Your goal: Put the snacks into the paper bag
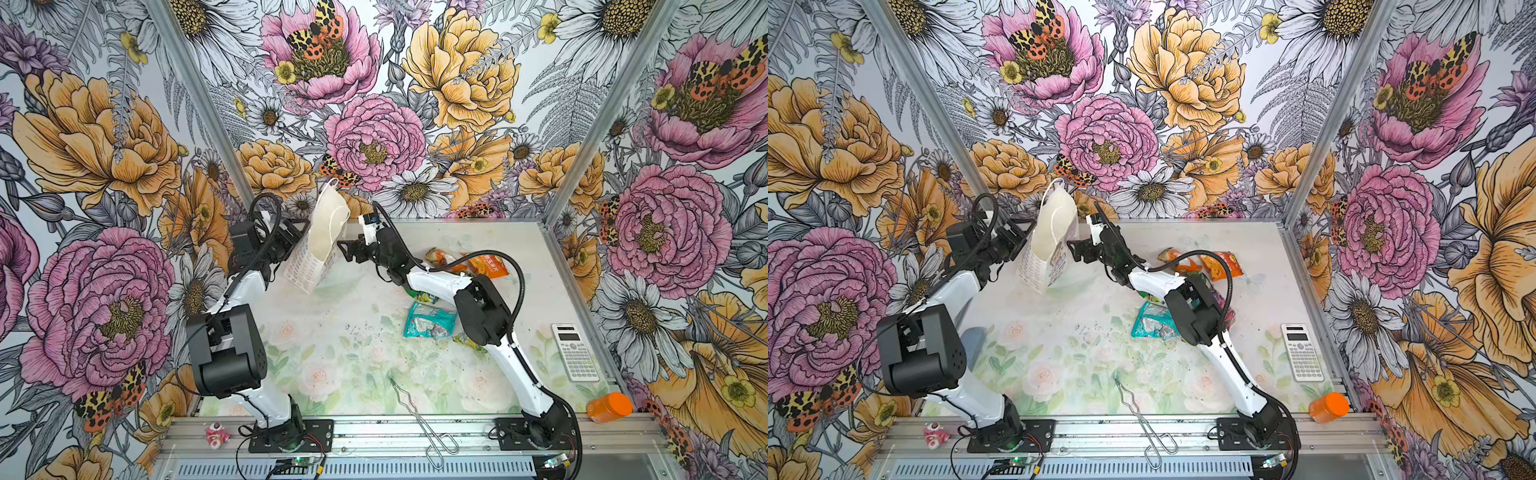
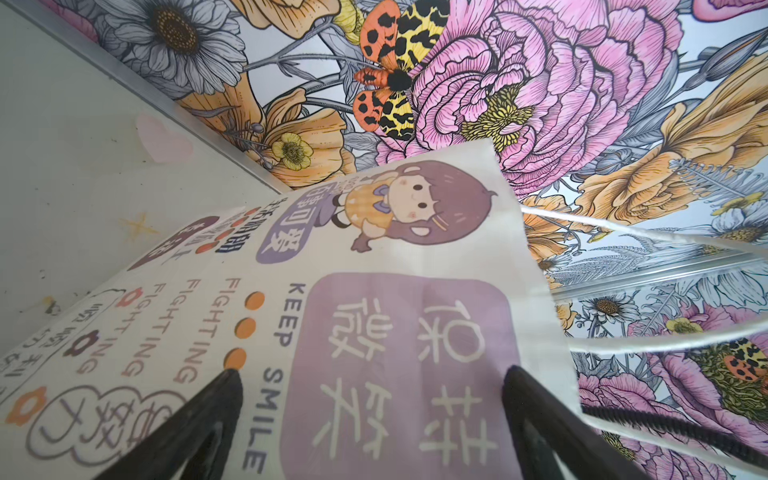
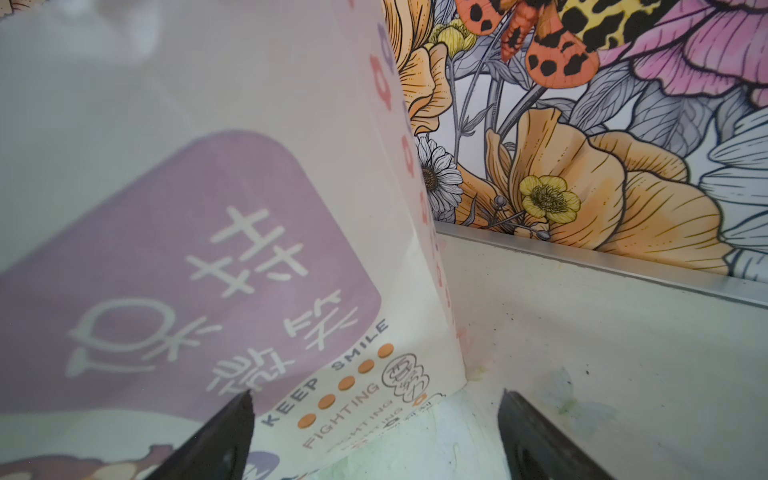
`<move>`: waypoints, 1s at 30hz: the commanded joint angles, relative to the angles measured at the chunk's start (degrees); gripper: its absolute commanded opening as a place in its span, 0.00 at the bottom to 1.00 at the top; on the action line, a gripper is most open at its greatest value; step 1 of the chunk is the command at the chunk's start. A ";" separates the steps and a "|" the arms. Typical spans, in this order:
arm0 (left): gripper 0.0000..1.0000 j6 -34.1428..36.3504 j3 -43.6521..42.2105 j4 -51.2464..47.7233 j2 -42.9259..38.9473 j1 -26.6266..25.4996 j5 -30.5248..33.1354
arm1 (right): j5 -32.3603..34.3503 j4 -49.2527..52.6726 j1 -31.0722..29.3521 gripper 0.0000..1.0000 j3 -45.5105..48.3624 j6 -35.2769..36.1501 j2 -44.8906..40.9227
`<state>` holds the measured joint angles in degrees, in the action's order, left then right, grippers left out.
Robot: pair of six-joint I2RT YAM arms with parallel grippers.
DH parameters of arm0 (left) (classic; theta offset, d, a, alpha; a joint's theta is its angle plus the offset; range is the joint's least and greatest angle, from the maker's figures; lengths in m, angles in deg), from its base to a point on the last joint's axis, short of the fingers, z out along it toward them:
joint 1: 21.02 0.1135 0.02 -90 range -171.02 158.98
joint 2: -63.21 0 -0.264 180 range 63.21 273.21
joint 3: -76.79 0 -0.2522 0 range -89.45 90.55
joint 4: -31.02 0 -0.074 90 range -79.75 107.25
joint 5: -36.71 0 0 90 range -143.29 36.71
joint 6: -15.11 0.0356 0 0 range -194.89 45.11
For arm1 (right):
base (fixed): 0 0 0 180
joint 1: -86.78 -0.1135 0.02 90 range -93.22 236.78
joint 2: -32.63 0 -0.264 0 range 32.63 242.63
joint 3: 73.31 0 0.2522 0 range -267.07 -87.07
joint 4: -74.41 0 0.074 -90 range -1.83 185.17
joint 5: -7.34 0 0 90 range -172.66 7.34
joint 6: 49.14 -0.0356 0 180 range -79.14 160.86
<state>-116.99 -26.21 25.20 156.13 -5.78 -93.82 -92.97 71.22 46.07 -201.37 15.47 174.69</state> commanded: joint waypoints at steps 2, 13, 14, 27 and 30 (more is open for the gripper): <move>0.99 -0.25 -2.71 1.21 -4.88 0.97 -1.57 | -0.59 -0.10 -0.51 0.94 -2.17 1.48 0.36; 0.99 8.66 0.36 -11.33 -5.67 3.56 7.82 | -2.79 1.12 -0.76 0.94 -3.90 1.75 0.94; 0.99 9.94 1.16 -12.00 -5.08 3.56 8.98 | -2.87 1.13 -0.78 0.94 -3.93 1.77 1.03; 0.99 11.55 7.49 -6.92 6.41 5.67 11.62 | -3.83 2.01 -1.46 0.94 -3.65 2.10 1.20; 0.99 10.74 8.94 -5.90 9.36 5.85 11.05 | -3.93 2.25 -1.56 0.94 -3.56 2.25 1.18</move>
<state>-107.05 -19.56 17.07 163.82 -0.47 -84.05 -96.03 73.34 45.07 -203.53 16.54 174.85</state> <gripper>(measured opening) 0.987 0.935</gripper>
